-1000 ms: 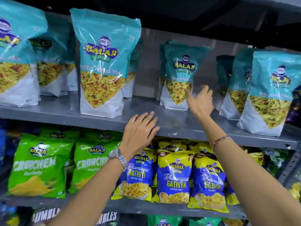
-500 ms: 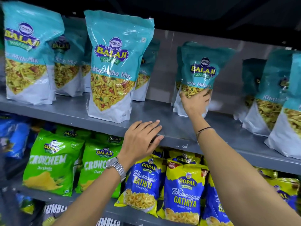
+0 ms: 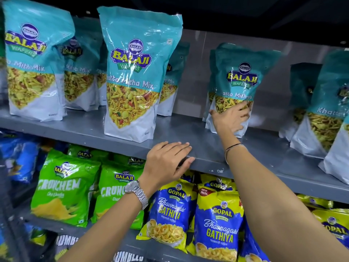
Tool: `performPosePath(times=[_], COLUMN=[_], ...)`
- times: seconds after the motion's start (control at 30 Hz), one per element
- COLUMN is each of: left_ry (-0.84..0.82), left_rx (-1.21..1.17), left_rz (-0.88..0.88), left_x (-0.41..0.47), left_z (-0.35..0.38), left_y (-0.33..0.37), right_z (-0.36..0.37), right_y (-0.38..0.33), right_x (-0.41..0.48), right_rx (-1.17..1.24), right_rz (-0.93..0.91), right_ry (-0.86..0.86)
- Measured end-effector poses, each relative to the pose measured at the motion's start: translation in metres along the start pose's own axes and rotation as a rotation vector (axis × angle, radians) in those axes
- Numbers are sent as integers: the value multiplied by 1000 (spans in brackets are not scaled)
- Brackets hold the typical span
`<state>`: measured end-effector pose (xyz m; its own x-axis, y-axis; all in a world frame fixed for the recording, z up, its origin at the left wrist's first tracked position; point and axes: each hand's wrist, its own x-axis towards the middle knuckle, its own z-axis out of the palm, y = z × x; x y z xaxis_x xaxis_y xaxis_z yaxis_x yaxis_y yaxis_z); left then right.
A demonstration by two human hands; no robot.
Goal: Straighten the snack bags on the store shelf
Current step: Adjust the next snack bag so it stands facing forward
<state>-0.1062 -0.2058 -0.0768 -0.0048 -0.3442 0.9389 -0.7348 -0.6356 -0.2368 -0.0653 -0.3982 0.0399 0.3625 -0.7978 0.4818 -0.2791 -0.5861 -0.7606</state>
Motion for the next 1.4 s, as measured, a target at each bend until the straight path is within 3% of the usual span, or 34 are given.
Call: performPosePath(times=[0.37, 1.4], left_ry=[16, -107], left_rx=[-10, -42], left_rz=[-19, -78], left_x=[0, 2], left_z=[-2, -9], left_y=[3, 4], right_z=[-1, -64], right_y=[13, 20], right_x=[5, -57], right_rx=[14, 3], right_rz=[113, 43], right_ry=[-72, -48])
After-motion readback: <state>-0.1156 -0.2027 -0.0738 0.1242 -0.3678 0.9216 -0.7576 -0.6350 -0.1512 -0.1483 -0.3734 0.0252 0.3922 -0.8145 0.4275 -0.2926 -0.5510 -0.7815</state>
